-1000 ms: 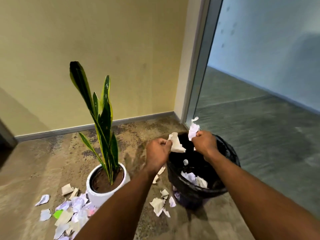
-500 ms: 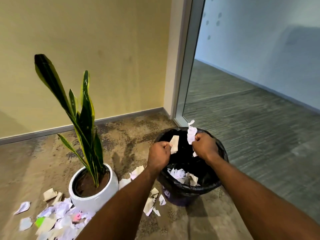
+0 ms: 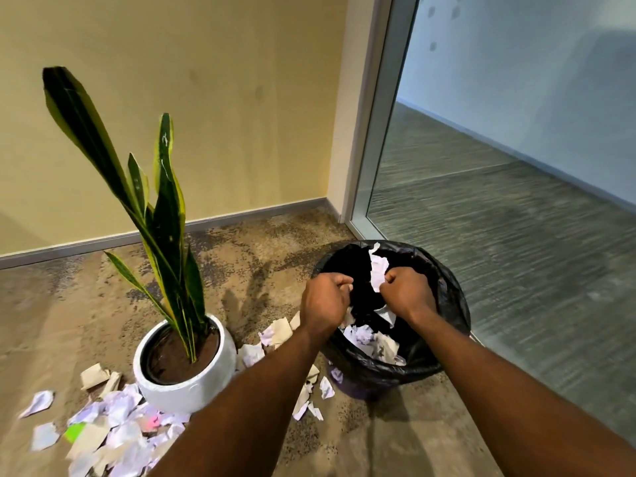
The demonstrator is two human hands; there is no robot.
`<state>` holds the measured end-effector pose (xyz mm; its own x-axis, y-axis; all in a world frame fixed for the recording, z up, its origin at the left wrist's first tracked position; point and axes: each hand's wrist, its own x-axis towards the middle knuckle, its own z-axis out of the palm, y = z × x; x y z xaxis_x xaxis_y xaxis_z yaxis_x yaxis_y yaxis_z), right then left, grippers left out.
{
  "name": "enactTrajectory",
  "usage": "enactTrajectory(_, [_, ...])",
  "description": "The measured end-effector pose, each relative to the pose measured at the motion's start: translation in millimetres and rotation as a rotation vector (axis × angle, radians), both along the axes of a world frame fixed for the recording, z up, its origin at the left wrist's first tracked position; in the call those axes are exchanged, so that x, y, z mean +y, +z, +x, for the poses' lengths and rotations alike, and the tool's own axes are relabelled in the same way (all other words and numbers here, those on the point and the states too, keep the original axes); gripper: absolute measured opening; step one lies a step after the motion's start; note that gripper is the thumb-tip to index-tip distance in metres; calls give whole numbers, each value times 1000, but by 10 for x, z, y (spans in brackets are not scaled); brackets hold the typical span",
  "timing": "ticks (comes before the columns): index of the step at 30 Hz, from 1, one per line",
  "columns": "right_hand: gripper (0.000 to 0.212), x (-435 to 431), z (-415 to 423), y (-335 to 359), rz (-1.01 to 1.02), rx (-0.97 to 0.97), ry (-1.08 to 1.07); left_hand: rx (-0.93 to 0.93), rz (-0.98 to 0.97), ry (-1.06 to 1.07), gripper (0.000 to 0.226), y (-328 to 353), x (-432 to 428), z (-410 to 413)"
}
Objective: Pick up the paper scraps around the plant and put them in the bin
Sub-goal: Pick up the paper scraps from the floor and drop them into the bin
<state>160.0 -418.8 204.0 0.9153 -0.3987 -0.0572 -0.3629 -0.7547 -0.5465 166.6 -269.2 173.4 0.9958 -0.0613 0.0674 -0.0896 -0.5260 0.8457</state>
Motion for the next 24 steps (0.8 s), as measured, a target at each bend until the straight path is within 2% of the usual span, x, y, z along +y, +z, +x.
enactTrajectory(6, [16,89,-2,-43,-121,76,-7,-32,-44,43,24,-32,84,-5])
enactTrajectory(9, [12,147,9,-42,-158,67,-14,-69,-58,57,22,-13,145,-7])
enactTrajectory(19, [17,348,27,23,-236,7,102,-84,-68,100,20,32,296,-47])
enactTrajectory(21, [11,404,6,39,-274,-59,112,-85,-64,99,20,14,325,-58])
enactTrajectory(24, [19,576,-9,63,-207,-269,203,-61,-52,122,19,-13,408,-76])
